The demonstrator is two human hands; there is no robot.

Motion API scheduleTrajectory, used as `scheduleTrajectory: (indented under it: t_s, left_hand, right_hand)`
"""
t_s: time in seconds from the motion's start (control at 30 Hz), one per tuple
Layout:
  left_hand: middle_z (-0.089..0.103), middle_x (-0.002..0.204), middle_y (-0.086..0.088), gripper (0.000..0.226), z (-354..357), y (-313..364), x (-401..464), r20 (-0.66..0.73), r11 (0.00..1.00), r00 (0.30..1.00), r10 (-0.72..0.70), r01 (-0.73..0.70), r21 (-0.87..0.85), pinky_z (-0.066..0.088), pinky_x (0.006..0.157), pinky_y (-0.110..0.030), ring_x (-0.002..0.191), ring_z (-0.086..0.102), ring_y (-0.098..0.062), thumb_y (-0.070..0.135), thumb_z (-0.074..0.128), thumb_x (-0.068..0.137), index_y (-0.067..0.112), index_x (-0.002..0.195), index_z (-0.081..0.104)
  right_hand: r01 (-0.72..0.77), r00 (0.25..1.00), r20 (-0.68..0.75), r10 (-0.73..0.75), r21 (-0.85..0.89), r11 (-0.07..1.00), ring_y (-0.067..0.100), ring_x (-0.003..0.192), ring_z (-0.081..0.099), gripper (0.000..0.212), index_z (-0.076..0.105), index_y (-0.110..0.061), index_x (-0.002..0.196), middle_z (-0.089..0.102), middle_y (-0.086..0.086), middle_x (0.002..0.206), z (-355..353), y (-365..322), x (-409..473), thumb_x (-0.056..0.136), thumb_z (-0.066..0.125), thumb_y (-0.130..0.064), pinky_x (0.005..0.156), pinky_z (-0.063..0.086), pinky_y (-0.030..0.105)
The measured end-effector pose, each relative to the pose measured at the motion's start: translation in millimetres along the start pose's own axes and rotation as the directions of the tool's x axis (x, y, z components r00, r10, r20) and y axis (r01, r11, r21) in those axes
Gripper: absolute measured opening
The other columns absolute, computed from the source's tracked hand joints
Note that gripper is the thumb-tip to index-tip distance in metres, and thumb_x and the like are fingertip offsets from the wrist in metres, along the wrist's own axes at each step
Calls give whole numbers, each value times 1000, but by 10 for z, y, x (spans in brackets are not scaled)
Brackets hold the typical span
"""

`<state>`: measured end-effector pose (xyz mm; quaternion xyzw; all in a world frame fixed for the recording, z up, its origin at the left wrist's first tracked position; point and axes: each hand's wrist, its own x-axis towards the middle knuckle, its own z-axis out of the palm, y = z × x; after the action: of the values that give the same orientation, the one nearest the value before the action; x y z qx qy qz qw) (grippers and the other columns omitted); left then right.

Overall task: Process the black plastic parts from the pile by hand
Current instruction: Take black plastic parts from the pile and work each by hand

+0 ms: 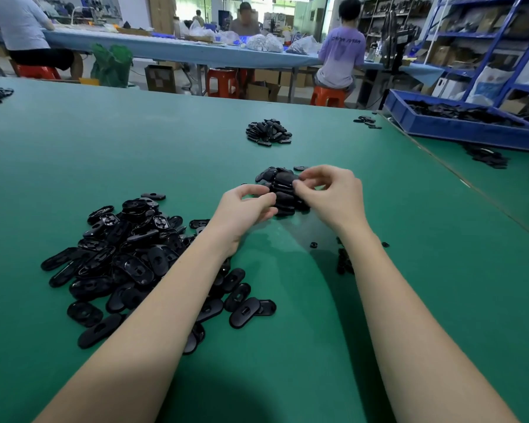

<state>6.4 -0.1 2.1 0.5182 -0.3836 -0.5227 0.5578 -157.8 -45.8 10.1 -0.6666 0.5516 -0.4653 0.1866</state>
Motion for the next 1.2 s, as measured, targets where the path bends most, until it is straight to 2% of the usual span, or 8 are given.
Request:
scheduleTrajectory:
  t_s: [0.1,0.3,0.5,0.63,0.8,0.97,1.07,1.2]
  left_hand:
    - [73,105,-19,2,-32,-9,19,10,997,1000,5,-6,81,59,80,-25,83,69,-21,8,68,93,10,93,68]
    - [72,93,-10,5,-52,-8,26,57,984,998,22,-32,175,58,73,-24,77,65,-18,10,66,94,8,97,69]
    - [74,96,-8,17,-82,33,26,65,977,998,27,-40,209,58,72,-23,73,64,-15,14,63,97,3,109,69]
    - [75,95,-3,17,-138,80,47,60,968,997,38,-52,245,55,65,-21,71,65,-14,16,53,102,10,105,68]
    - [76,94,4,28,-257,151,74,59,932,995,76,-92,351,54,70,-21,76,69,-13,18,41,104,20,102,70]
    - [78,93,5,29,-391,240,88,67,907,993,101,-119,405,53,79,-25,81,70,-12,22,44,101,19,98,73]
    - [78,93,6,30,-445,263,95,71,890,990,121,-140,435,53,78,-26,81,69,-12,24,44,103,21,96,73]
    - [77,95,4,28,-475,239,99,89,870,991,103,-133,475,52,81,-29,82,68,-14,23,46,103,19,95,72]
  right_hand:
    - [-118,993,-14,118,2,993,2,79,70,9,76,-30,85,73,-16,77,35,-57,296,80,77,-37,84,58,30]
    - [-246,959,115,260,-124,961,16,94,71,15,77,-28,89,75,-7,93,169,-48,601,79,76,-38,90,59,40]
    - [-257,953,139,269,-97,961,18,93,71,15,77,-28,91,76,-7,94,111,-3,588,80,74,-37,91,59,39]
    - [-246,962,114,247,-25,969,13,86,70,9,76,-29,88,76,-8,87,60,3,388,83,69,-32,77,54,27]
    - [-159,955,248,162,-32,987,2,73,65,8,78,-29,79,75,-10,77,131,17,-44,83,72,-30,62,46,16]
    - [54,826,564,-3,-74,996,-6,59,57,9,78,-37,81,70,-17,71,246,-84,-275,82,79,-28,58,41,9]
    - [151,757,643,-111,-6,989,-7,57,53,15,79,-40,90,70,-19,78,320,-175,-332,80,83,-29,59,37,6]
    - [274,674,719,-169,-31,961,-6,60,50,24,75,-49,101,66,-16,89,421,-222,-389,81,83,-38,64,36,11]
